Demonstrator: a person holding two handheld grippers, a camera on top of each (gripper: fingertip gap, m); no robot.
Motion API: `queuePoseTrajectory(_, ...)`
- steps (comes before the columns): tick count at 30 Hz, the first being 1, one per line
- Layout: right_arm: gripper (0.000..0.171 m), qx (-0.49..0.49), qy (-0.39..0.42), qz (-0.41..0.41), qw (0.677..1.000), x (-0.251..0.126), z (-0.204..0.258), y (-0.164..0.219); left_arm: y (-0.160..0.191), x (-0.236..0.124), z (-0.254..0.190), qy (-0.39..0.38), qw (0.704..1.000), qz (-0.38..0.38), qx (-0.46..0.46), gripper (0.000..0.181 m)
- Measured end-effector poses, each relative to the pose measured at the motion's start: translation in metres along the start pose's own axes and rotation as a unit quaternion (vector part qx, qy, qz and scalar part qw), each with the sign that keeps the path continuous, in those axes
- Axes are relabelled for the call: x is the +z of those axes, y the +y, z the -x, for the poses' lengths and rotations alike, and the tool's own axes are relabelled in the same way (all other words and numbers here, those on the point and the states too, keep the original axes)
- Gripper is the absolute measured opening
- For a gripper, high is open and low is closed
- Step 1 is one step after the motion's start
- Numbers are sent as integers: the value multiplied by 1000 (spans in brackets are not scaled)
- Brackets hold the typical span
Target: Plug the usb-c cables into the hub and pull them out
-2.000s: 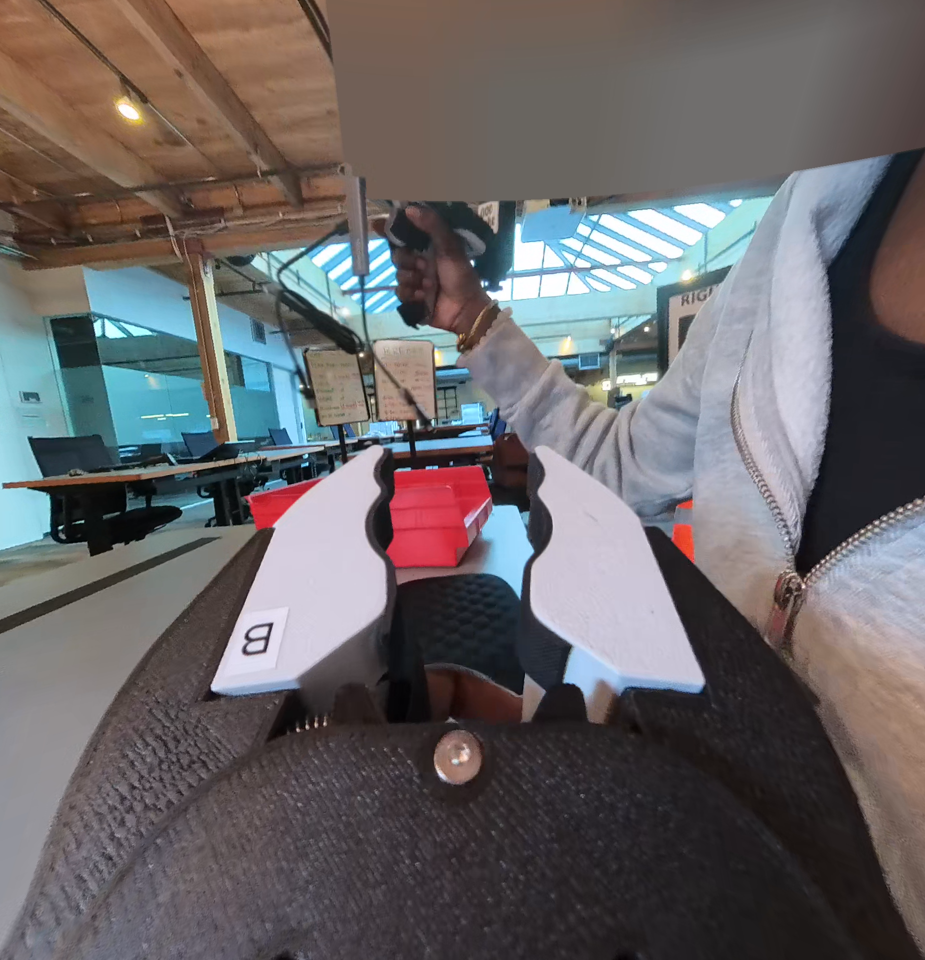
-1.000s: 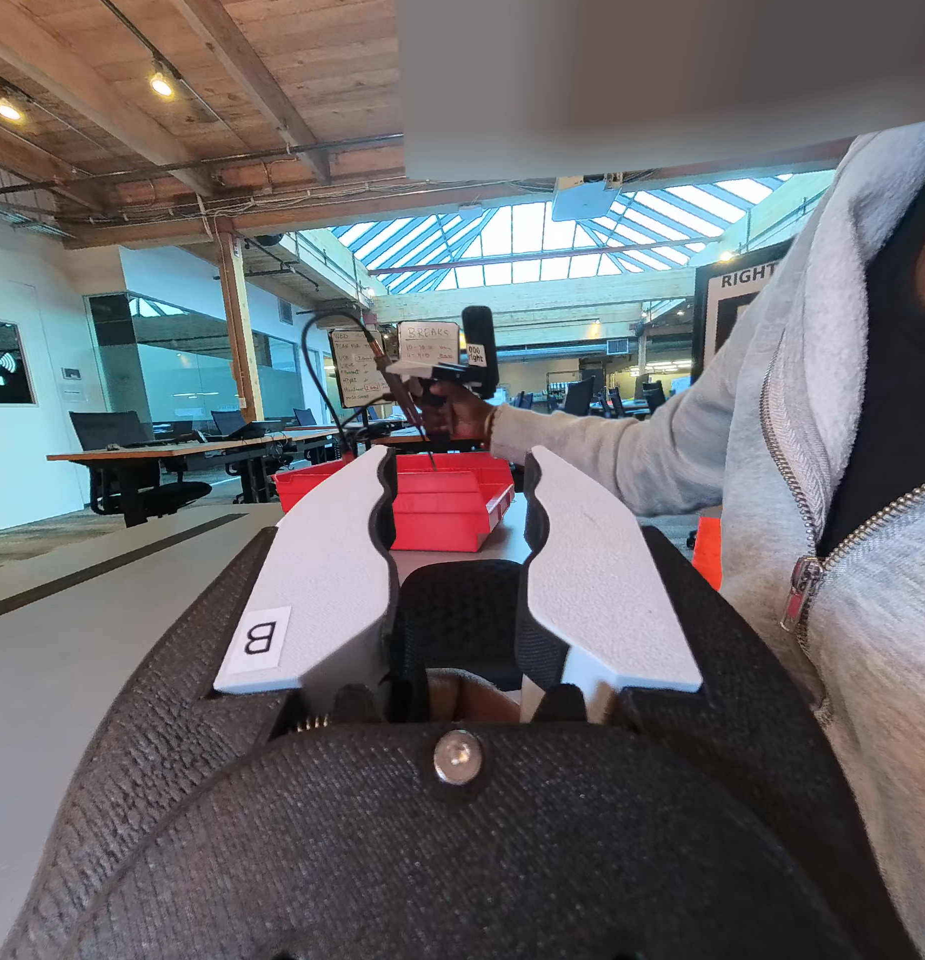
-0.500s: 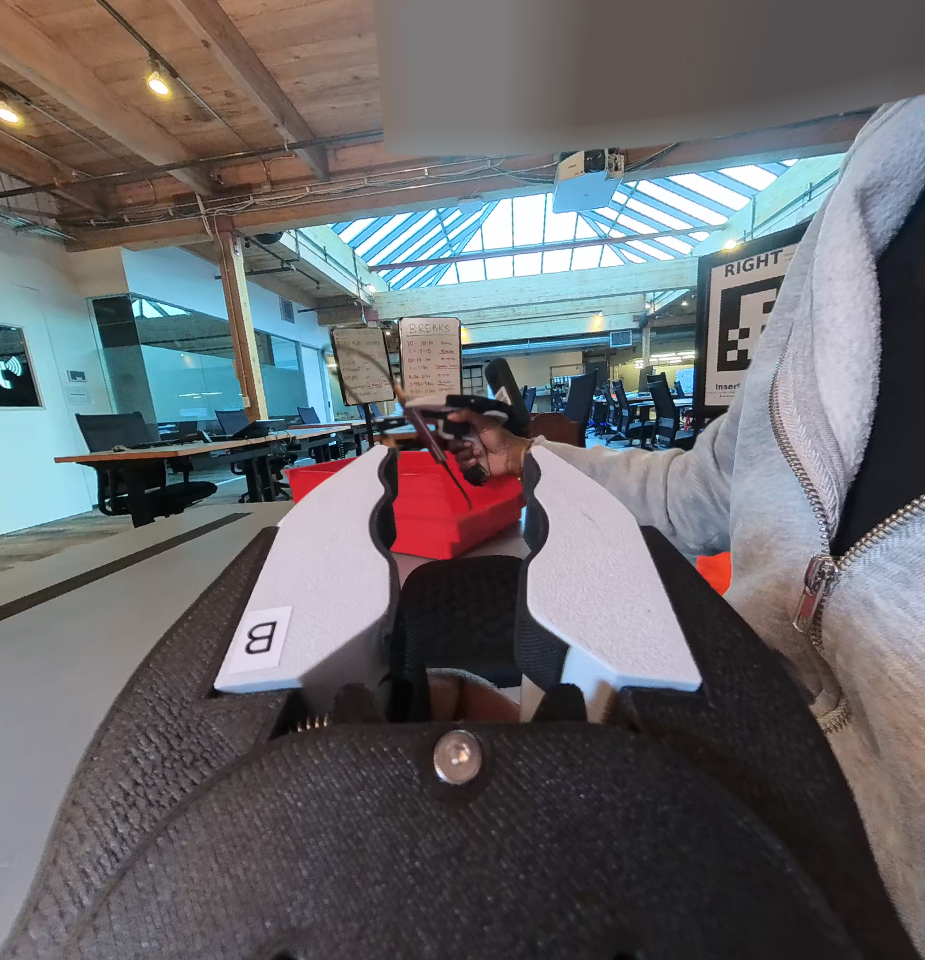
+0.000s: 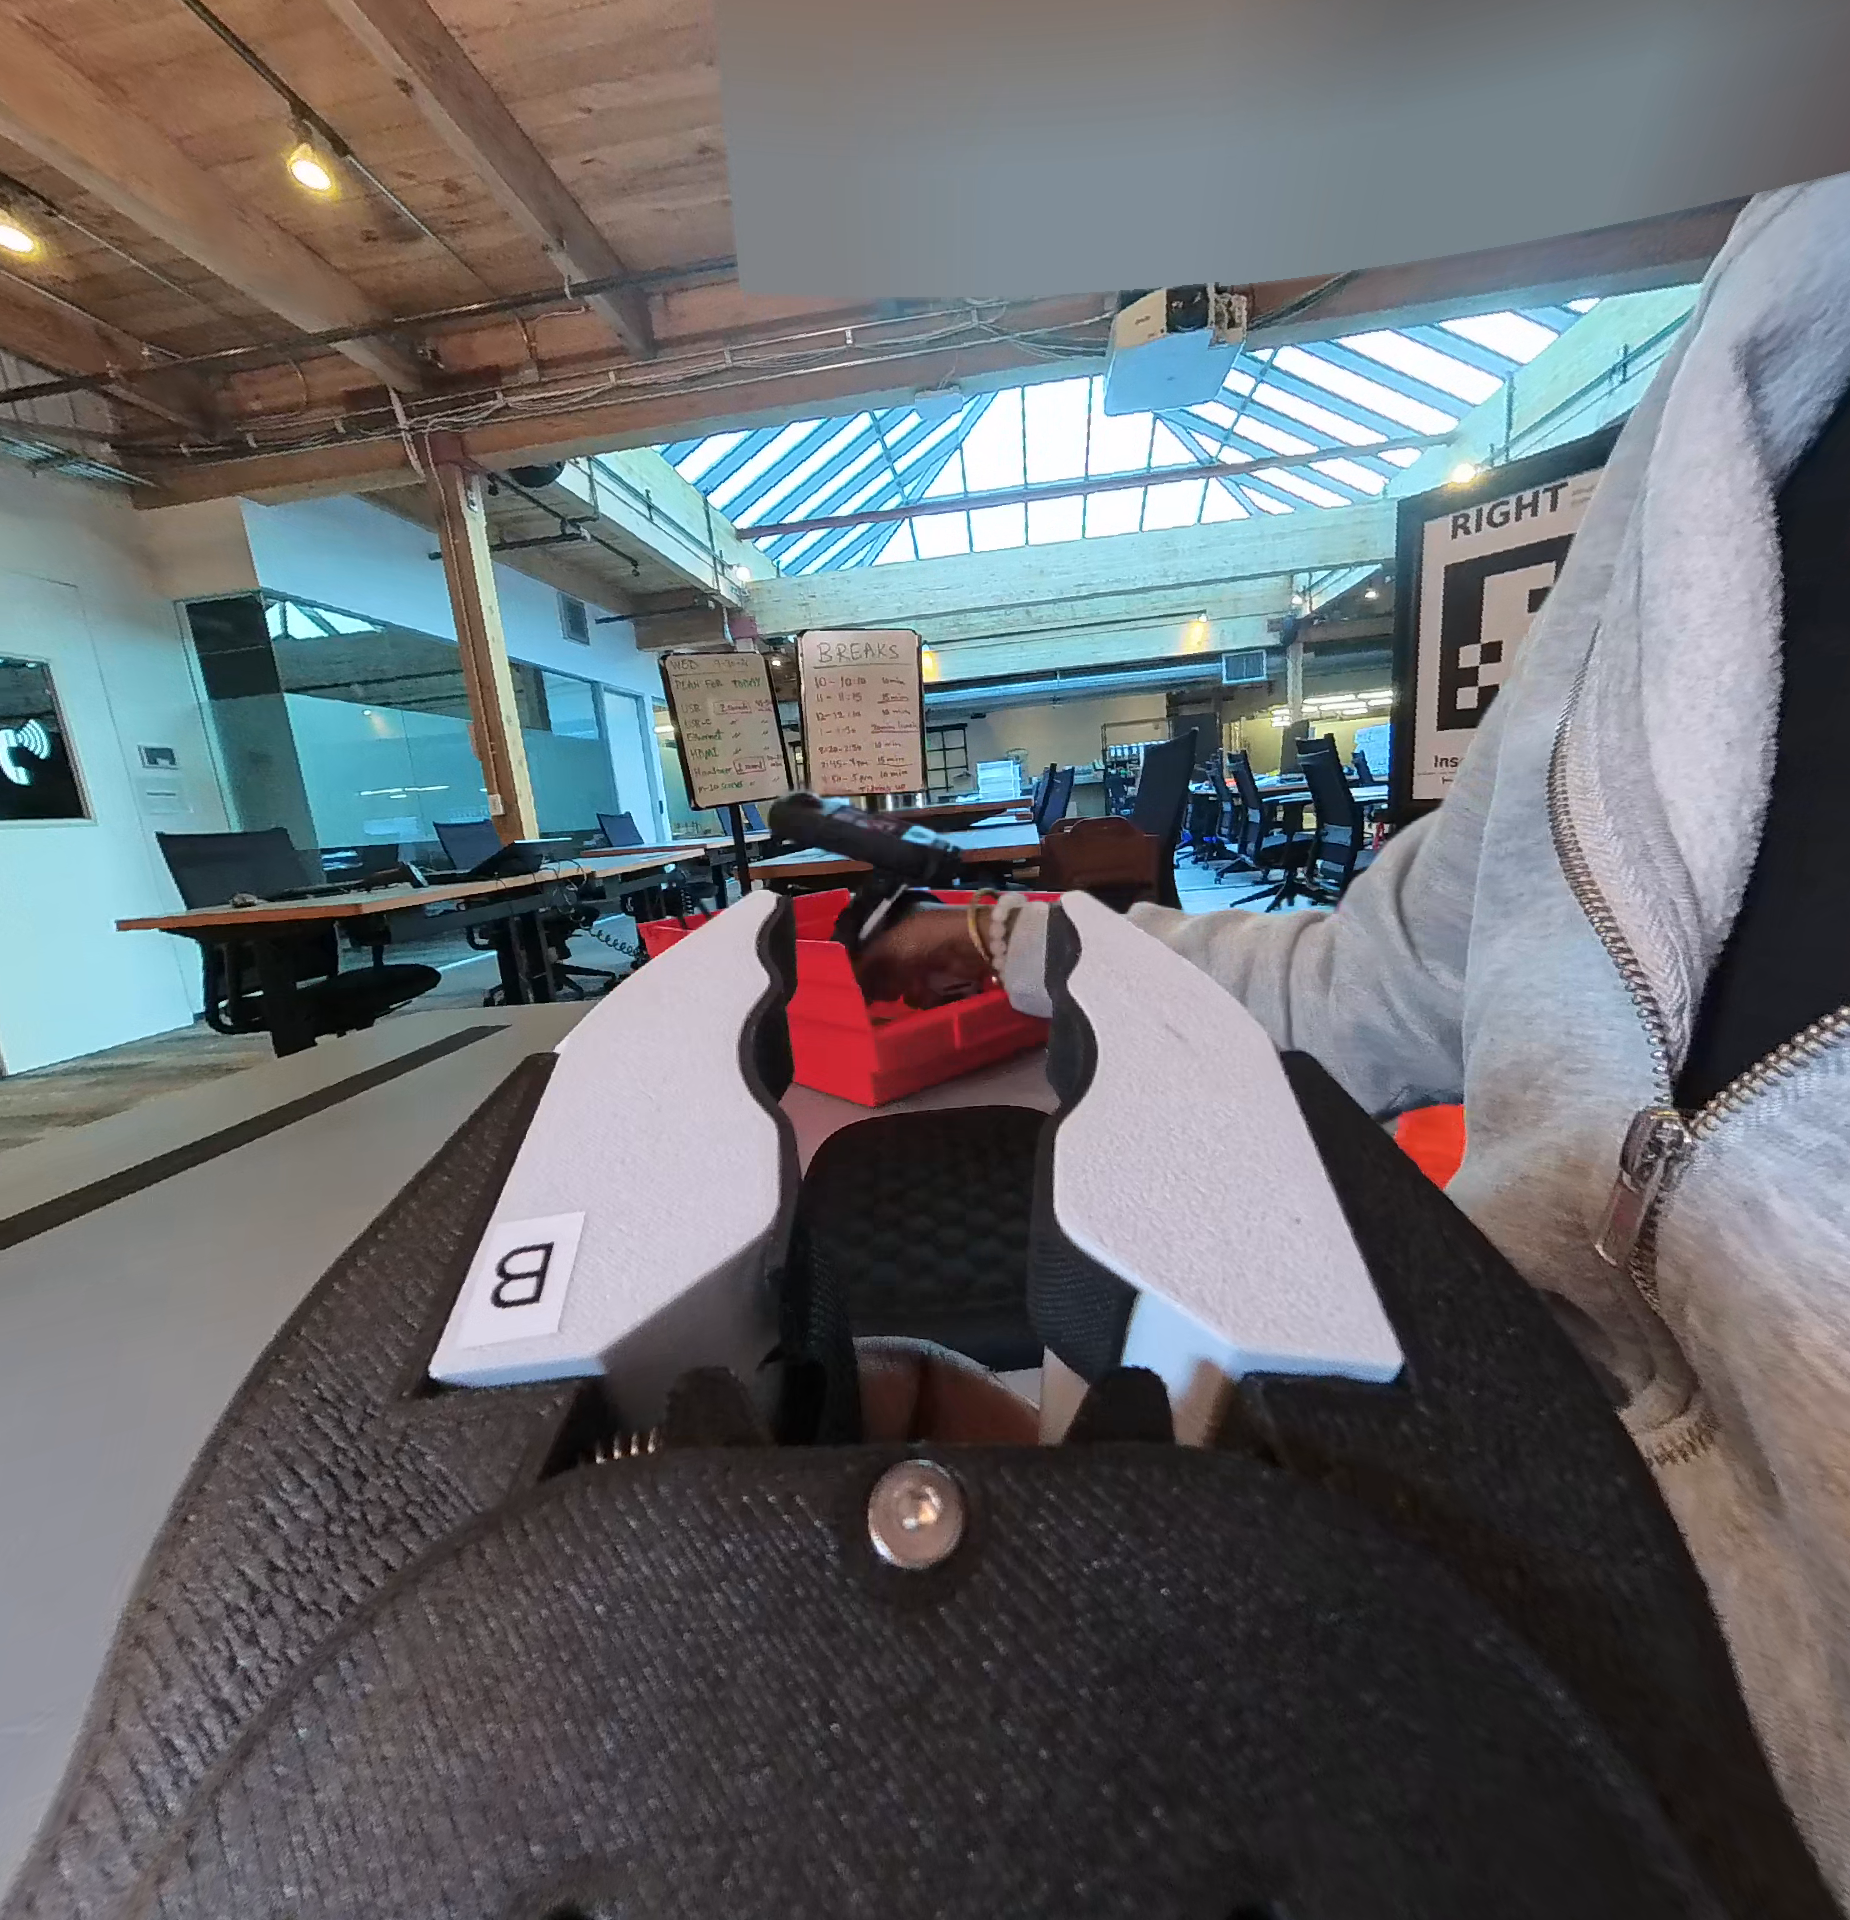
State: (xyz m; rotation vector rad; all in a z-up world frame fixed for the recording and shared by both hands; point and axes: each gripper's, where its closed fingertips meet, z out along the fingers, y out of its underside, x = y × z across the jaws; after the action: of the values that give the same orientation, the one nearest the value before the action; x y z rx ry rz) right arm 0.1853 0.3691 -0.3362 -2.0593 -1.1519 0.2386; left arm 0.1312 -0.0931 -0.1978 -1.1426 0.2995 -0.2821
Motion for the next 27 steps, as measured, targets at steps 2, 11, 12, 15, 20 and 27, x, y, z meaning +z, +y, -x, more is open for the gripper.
queuePoseTrajectory(2,25,-74,31,16,997,7,-3,1,0,0,-1,1,1000,1,2,47)
queuePoseTrajectory(11,24,-260,-256,-104,925,-2,79,-8,1,1,-2,4,1000,4,0,47)
queuePoseTrajectory(12,24,-291,-259,-102,915,-2,83,-7,1,0,-1,3,1000,3,-2,47)
queuePoseTrajectory(15,24,-331,-259,-73,904,-1,83,-6,1,0,0,1,1000,2,-6,47)
queuePoseTrajectory(20,23,-342,-253,-30,904,1,80,-6,1,0,0,1,1000,2,-5,47)
queuePoseTrajectory(27,23,-338,-257,23,905,15,66,-13,1,0,0,1,1000,3,-6,47)
